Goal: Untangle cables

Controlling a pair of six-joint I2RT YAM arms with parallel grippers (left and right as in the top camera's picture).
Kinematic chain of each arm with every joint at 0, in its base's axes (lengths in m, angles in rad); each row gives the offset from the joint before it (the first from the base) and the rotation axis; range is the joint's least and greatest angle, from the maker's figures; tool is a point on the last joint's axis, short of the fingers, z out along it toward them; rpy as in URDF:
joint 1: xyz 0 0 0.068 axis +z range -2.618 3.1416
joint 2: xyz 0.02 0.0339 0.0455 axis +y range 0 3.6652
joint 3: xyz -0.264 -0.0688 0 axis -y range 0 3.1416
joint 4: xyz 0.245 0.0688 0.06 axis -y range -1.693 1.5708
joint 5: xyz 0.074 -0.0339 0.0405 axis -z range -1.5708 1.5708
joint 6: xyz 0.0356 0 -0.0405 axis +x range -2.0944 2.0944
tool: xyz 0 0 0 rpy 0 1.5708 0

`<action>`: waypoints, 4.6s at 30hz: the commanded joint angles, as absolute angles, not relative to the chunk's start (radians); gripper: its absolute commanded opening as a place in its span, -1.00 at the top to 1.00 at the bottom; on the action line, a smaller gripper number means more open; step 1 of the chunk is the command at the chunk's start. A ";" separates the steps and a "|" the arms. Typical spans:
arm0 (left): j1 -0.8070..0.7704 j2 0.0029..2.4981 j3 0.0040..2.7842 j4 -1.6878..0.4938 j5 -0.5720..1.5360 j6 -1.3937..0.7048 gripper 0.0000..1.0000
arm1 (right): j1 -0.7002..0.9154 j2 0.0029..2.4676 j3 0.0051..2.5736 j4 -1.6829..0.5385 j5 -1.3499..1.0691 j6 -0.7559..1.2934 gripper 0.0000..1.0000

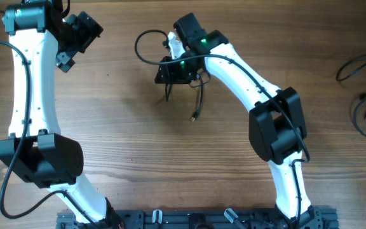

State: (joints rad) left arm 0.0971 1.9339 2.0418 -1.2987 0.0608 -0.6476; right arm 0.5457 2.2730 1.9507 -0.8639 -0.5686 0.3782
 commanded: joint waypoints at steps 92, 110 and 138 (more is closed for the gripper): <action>-0.194 1.726 2.035 -1.250 0.145 -0.505 -1.00 | 0.208 1.844 2.534 -1.594 0.000 0.160 -0.99; -0.194 1.728 2.035 -1.250 0.145 -0.505 -1.00 | 0.208 1.847 2.529 -1.606 -0.008 0.117 -0.99; -0.194 1.729 2.035 -1.250 0.145 -0.505 -1.00 | 0.000 1.015 1.079 -0.202 -0.231 -0.154 -1.00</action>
